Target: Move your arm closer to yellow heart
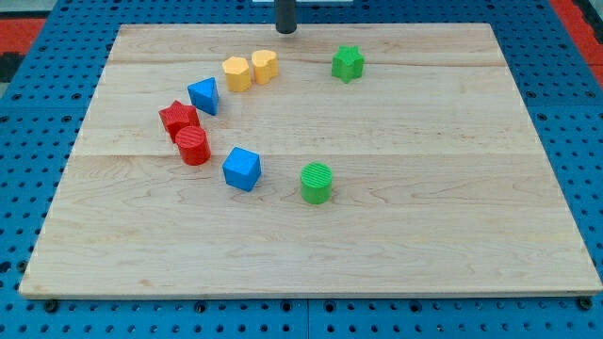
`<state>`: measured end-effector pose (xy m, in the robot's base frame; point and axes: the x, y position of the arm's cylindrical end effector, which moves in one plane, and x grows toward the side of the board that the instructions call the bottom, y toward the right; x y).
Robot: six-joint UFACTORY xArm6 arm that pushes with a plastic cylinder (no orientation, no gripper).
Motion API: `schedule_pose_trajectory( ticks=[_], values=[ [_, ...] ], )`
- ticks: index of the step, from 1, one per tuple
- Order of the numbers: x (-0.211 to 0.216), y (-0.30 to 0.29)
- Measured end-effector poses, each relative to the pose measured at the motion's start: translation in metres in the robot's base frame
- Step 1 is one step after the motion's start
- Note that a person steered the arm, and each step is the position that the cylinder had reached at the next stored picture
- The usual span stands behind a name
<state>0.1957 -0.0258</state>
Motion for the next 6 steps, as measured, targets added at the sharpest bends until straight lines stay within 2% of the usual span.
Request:
schedule_pose_trajectory(
  ticks=[4,6],
  values=[
    [0.007,-0.005],
    [0.059,0.023]
  ],
)
